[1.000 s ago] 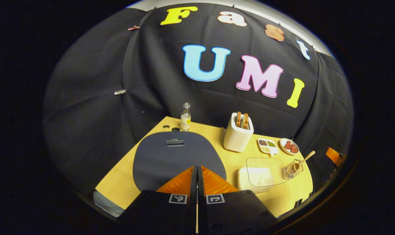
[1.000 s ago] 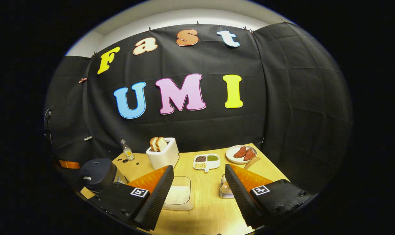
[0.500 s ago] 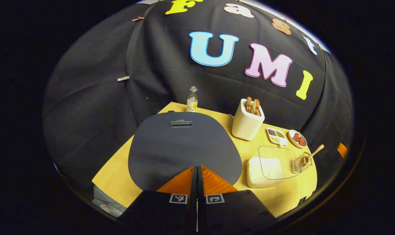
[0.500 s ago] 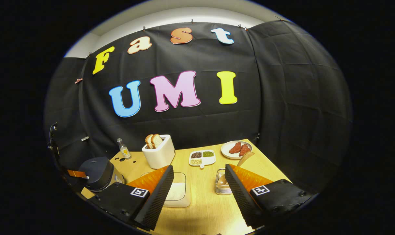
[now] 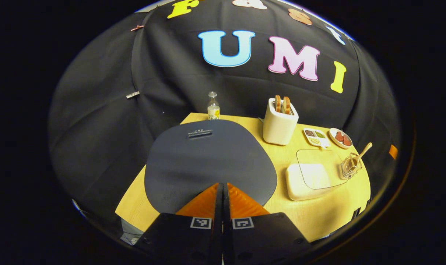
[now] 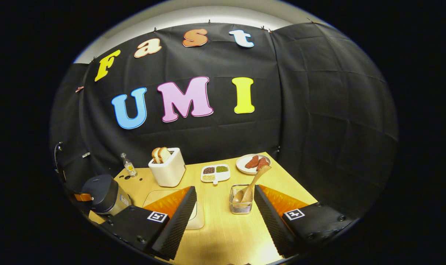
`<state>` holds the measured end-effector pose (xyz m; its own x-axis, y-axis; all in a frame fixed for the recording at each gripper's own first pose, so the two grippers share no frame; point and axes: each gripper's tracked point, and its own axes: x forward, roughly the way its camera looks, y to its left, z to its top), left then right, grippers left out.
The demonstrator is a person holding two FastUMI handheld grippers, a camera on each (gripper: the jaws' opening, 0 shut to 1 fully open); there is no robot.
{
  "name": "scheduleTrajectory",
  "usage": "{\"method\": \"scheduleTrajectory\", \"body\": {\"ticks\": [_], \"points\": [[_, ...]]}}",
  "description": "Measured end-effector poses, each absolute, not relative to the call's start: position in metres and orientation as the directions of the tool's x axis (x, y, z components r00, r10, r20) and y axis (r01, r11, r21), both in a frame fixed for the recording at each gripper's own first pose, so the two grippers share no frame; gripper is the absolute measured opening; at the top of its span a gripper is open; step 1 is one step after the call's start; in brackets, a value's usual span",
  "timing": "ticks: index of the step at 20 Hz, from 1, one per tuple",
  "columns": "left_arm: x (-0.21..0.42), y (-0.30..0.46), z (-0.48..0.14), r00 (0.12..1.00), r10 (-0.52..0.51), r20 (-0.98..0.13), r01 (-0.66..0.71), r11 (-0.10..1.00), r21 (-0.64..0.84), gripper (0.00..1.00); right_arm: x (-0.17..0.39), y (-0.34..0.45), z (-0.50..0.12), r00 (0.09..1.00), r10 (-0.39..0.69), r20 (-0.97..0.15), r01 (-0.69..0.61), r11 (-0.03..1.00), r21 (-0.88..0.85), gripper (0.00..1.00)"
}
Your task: Close the left gripper, press the button to open the rice cooker; take a wooden spoon from the chopstick holder with the right hand, scoop a spoonful of rice and pour it into the rice cooker, then put the wooden spoon back into the chopstick holder.
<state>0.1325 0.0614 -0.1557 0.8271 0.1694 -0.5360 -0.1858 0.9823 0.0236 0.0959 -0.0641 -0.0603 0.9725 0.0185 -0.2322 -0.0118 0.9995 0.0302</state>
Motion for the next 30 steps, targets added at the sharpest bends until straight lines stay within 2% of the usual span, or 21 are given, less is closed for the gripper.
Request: {"method": "scheduleTrajectory", "body": {"ticks": [3, 5, 7, 9, 12, 16, 17, 20, 21, 22, 23, 27, 28, 30], "points": [[0.133, 0.061, -0.151, 0.830, 0.133, -0.542, -0.171, 0.985, -0.019, 0.07, 0.086, -0.078, -0.054, 0.976, -0.025, -0.217, 0.028, 1.000, 0.009, 0.98], [0.131, 0.060, -0.140, 0.830, 0.147, -0.538, -0.155, 0.987, 0.031, 0.06, 0.079, -0.086, -0.050, 0.976, -0.051, -0.212, 0.052, 0.999, -0.002, 0.99], [0.141, 0.060, -0.103, 0.875, 0.198, -0.441, -0.163, 0.980, 0.117, 0.06, 0.072, -0.094, -0.042, 0.978, -0.080, -0.192, 0.079, 0.997, -0.012, 0.98], [0.153, 0.061, -0.045, 0.924, 0.259, -0.282, -0.202, 0.955, 0.216, 0.07, 0.066, -0.099, -0.037, 0.979, -0.105, -0.177, 0.102, 0.994, -0.024, 0.99], [0.161, 0.035, 0.024, 0.971, 0.220, -0.097, -0.191, 0.950, 0.247, 0.08, 0.058, -0.105, -0.037, 0.976, -0.127, -0.175, 0.124, 0.992, -0.031, 0.99], [0.166, -0.004, 0.031, 0.991, 0.115, -0.072, -0.102, 0.981, 0.164, 0.07, 0.060, -0.110, -0.033, 0.977, -0.139, -0.163, 0.133, 0.990, -0.042, 0.99], [0.165, -0.013, 0.026, 0.993, 0.086, -0.080, -0.074, 0.987, 0.142, 0.18, 0.062, -0.111, -0.033, 0.977, -0.137, -0.161, 0.133, 0.990, -0.037, 0.99], [0.158, -0.037, 0.019, 0.995, 0.028, -0.097, -0.022, 0.997, 0.069, 0.33, 0.074, -0.112, -0.034, 0.978, -0.122, -0.167, 0.121, 0.993, -0.015, 0.98], [0.156, -0.043, 0.020, 0.996, 0.017, -0.091, -0.011, 0.998, 0.060, 0.43, 0.079, -0.112, -0.035, 0.979, -0.116, -0.167, 0.116, 0.993, -0.009, 0.98], [0.152, -0.049, 0.023, 0.997, 0.007, -0.081, -0.002, 0.998, 0.063, 0.50, 0.083, -0.113, -0.036, 0.979, -0.111, -0.169, 0.112, 0.994, -0.005, 0.98], [0.149, -0.054, 0.026, 0.998, -0.003, -0.071, 0.008, 0.997, 0.073, 0.63, 0.089, -0.114, -0.036, 0.980, -0.104, -0.169, 0.105, 0.994, -0.001, 0.98], [0.138, -0.081, 0.019, 0.996, -0.045, -0.082, 0.053, 0.993, 0.102, 0.94, 0.112, -0.122, -0.049, 0.978, -0.078, -0.196, 0.082, 0.997, 0.010, 0.99], [0.132, -0.084, 0.015, 0.995, -0.038, -0.093, 0.049, 0.993, 0.111, 0.98, 0.118, -0.123, -0.053, 0.976, -0.072, -0.206, 0.077, 0.997, 0.016, 0.98], [0.128, -0.089, 0.010, 0.994, -0.016, -0.111, 0.027, 0.994, 0.102, 0.98, 0.132, -0.130, -0.062, 0.971, -0.068, -0.230, 0.076, 0.997, 0.026, 0.98]]}}
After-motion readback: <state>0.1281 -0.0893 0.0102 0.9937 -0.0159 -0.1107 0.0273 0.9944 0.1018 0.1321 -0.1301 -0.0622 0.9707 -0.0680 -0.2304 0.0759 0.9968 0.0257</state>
